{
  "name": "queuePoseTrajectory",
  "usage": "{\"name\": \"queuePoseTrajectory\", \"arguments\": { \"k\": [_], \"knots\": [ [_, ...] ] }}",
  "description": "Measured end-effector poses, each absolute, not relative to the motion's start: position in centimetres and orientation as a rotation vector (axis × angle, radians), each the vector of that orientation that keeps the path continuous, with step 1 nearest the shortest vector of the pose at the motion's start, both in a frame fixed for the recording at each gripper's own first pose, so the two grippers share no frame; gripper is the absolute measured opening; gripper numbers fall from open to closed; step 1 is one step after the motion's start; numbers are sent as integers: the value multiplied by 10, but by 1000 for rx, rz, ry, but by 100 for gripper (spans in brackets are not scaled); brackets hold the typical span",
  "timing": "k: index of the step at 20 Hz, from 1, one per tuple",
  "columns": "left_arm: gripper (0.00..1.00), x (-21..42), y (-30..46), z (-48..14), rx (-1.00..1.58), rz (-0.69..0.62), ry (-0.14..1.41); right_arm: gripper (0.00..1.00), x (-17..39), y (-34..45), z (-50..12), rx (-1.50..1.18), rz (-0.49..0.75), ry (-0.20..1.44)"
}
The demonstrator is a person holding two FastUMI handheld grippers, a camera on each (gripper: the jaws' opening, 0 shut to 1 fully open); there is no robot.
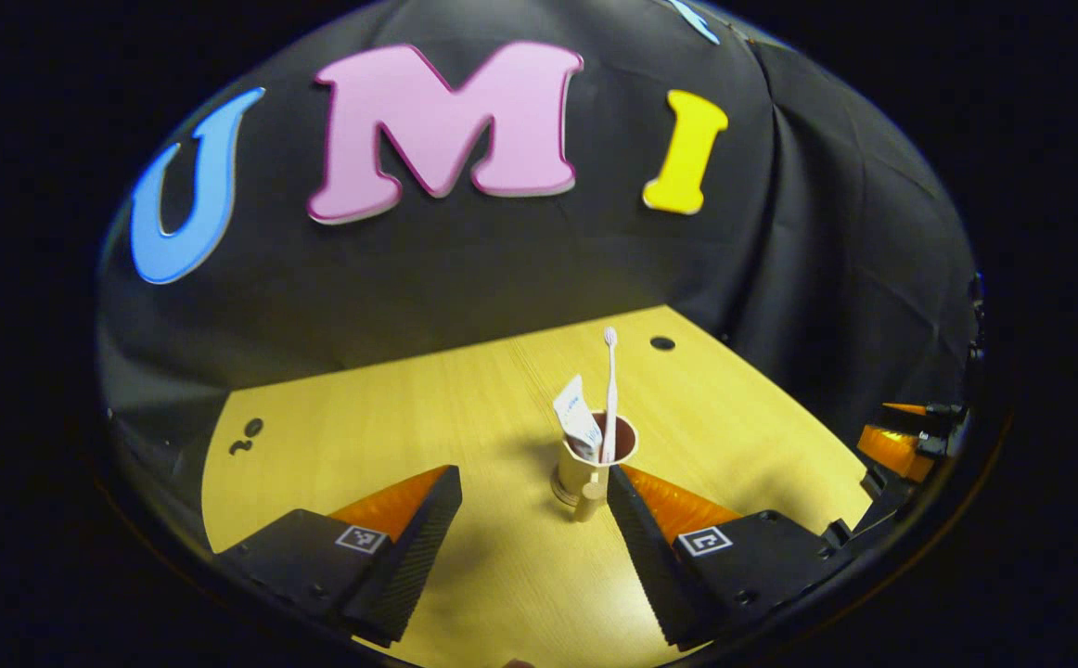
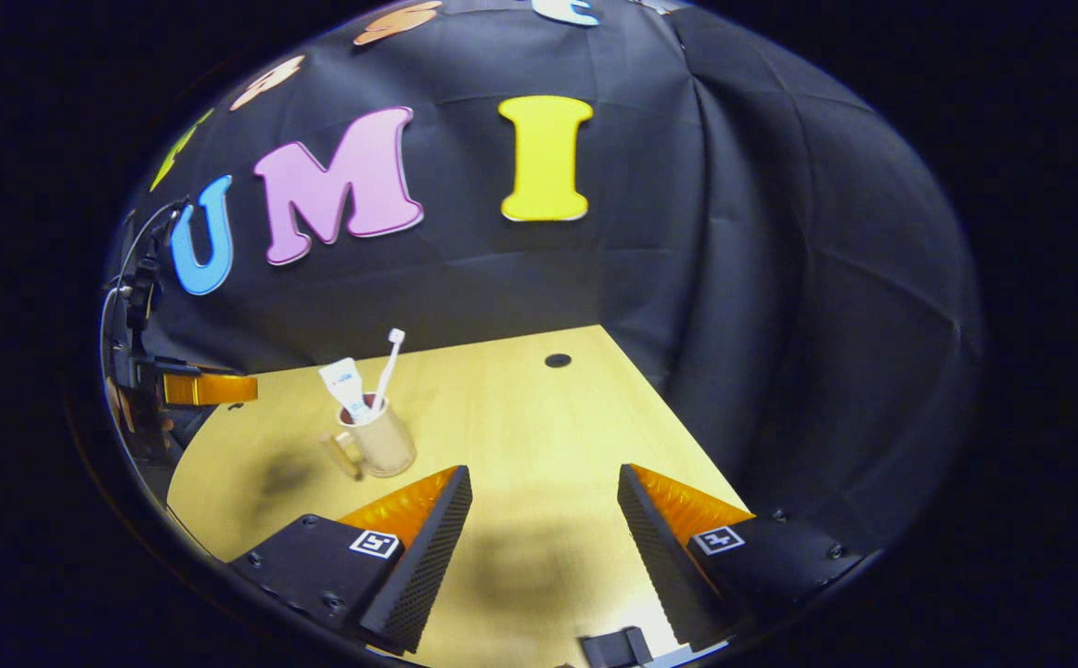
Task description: Put the toothbrush and toothpaste on the desktop into the cup, then pick up the cup and place it on the coaster on the desktop.
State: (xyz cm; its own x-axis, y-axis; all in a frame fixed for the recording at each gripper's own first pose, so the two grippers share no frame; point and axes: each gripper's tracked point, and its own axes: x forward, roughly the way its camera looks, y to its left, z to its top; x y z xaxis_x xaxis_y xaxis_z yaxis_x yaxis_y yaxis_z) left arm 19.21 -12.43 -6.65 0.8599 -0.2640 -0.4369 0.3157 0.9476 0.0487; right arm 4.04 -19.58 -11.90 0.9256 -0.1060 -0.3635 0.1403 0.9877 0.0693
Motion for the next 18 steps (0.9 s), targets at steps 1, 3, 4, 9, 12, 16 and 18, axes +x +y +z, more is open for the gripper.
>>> {"name": "queuePoseTrajectory", "arguments": {
  "k": [1,3,4,9,12,16,18],
  "knots": [
    [98,179,-117,-55,99,-303,417,97,37,-184,-108,82,-114,352],
    [98,152,-99,-34,52,-294,378,97,30,-157,-84,56,-87,313],
    [98,141,-87,-25,38,-287,354,98,25,-144,-74,42,-73,293],
    [98,70,-34,15,41,-225,241,97,-3,-89,-41,24,-23,231],
    [98,33,-14,30,42,-197,173,97,-26,-61,-25,6,-3,189],
    [98,-19,-10,31,-7,-171,106,97,-59,-18,-9,25,47,158],
    [98,-43,0,32,-55,-135,48,98,-75,-2,-1,41,65,142]
  ]
}}
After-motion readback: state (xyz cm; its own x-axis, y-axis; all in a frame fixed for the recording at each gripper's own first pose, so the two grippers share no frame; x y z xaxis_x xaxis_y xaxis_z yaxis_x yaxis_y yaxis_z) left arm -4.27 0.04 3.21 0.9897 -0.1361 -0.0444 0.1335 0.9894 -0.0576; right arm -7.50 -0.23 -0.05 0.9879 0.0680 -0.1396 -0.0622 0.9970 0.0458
